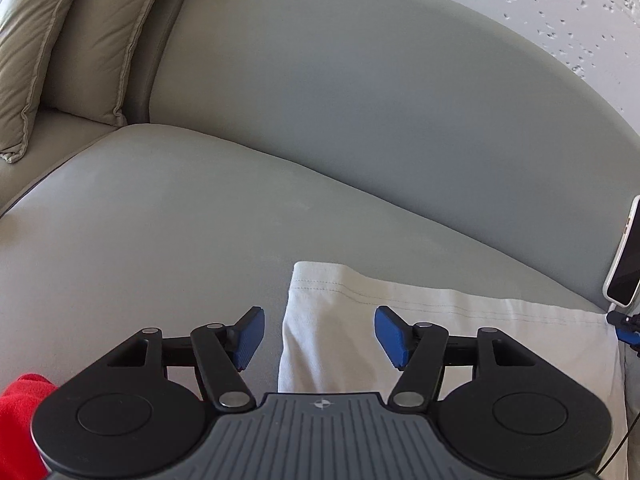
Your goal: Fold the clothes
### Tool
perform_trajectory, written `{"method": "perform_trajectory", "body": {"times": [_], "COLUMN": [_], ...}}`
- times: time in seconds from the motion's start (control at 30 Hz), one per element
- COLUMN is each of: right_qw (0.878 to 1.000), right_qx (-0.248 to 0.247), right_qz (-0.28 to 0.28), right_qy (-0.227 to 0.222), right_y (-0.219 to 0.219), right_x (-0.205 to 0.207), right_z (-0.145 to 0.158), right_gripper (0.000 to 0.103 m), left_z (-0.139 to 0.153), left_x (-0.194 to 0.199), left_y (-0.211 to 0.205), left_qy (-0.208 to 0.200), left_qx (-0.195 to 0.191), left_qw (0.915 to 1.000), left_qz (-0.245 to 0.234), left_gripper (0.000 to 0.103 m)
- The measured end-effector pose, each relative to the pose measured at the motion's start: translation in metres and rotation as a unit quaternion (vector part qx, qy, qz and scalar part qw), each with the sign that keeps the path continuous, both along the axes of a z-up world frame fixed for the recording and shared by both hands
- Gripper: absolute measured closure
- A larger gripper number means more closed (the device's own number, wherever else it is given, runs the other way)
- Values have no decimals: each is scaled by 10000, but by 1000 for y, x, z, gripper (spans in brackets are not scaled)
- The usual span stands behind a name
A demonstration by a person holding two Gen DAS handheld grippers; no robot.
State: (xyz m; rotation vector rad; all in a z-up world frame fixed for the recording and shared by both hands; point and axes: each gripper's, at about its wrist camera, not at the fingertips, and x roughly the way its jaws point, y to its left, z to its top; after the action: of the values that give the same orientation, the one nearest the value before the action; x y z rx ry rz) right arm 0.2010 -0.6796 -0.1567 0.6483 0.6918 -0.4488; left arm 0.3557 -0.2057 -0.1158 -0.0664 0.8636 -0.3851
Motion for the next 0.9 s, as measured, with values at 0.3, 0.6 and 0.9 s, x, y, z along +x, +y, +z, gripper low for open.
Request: {"method": "perform_trajectory", "body": {"times": [0.3, 0.6, 0.9], "right_qw": [9993, 9970, 9981], "right_qx": [-381, -361, -169], "right_qz": [-6, -684, -588], "right_qy": [-19, 31, 62], "right_y": [9, 6, 1], "right_x": [-5, -18, -20], "right_z": [-6, -6, -11], "right_gripper": [98, 101, 100], "left_z": [-6, -20, -30], "left_x": [30, 41, 53], "left_y": [3, -7, -4], "left_qy": [315, 477, 676], "left_qx": [-105, -310, -694], "left_qw": [9988, 9981, 9948], "left_qz": [346, 216, 310], "left_gripper": [40, 48, 95]}}
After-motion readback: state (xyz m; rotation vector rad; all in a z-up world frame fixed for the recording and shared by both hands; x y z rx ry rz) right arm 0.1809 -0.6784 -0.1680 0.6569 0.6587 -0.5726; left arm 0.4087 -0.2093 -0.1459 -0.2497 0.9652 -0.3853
